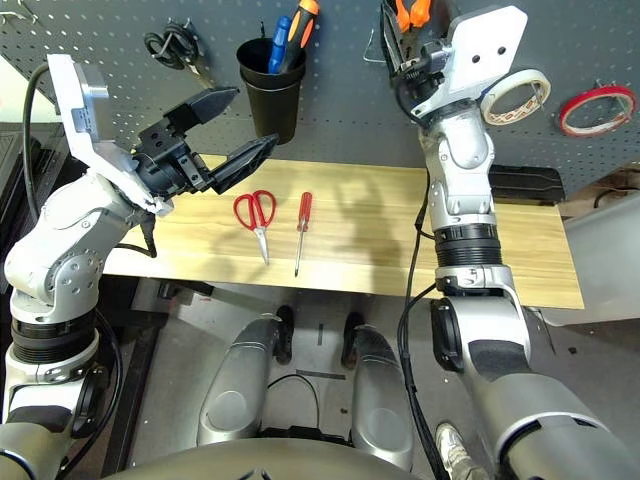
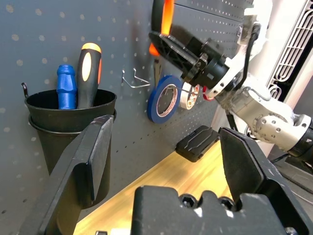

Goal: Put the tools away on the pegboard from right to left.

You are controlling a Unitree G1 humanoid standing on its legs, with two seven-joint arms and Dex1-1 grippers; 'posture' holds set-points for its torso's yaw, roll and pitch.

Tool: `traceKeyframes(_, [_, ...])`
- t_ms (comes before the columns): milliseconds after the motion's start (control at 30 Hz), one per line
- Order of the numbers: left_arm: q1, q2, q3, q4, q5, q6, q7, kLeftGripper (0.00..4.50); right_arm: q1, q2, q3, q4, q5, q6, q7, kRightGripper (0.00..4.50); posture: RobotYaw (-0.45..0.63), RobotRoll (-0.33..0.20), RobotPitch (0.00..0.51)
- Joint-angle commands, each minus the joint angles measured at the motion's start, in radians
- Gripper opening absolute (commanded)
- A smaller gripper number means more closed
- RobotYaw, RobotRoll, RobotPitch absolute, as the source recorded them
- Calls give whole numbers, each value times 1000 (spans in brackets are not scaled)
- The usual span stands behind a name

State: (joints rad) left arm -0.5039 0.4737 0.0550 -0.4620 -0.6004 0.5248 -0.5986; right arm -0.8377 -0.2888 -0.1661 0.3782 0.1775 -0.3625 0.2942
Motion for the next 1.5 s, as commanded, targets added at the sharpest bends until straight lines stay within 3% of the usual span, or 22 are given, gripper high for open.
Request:
traceKeyframes(33, [-4,-2,-23,-11,7,-3,-8,4500,-24,-1,-8,-32,16,-28,6,2828,203,0,252])
traceKeyframes(500, [9,12,-15,-30,2,5,0,4500,-85,74,4,54,32,-40,19,2828,223,0,254])
traceKeyframes(900, [23,20,-14,-48,-2,16,19,4500,-39,100,21,102,2,-9,4,2828,244,0,266])
traceKeyframes(1067, [21,18,-17,-44,1,16,21,4500,5,85,28,60,-13,-49,8,4446,241,0,265])
traceKeyframes(1367, [31,24,-22,-33,9,18,17,4500,168,61,13,-139,63,-73,67,4484,235,0,269])
traceKeyframes(1500, [53,27,-25,-35,14,19,17,4500,319,-7,40,-245,101,-71,194,4484,233,0,270])
